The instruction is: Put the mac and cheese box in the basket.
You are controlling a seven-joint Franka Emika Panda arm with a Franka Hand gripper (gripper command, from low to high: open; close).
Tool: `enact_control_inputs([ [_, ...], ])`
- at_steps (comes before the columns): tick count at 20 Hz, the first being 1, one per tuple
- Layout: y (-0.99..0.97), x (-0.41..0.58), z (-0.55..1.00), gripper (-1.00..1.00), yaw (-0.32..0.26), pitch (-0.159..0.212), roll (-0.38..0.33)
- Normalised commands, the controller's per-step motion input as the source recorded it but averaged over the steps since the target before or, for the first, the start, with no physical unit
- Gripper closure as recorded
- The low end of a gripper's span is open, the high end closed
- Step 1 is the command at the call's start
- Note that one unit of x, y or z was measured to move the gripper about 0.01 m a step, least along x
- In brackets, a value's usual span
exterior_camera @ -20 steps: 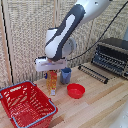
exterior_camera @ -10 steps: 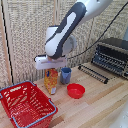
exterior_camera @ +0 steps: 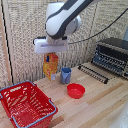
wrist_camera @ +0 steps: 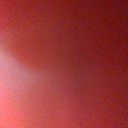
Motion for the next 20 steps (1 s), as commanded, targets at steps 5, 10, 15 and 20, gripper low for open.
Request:
enact_control_inputs([
  [5,0.77,0.016,0.60,1.00,0.026,0.000,0.000],
  [10,0.85,0.000,0.53,1.00,0.010,0.000,0.007],
  [15,0.91,-0.042,0.48,1.00,0.000,0.009,0.004],
  [20,0.79,-0.385,0.44,1.00,0.011,0.058,-0.003],
])
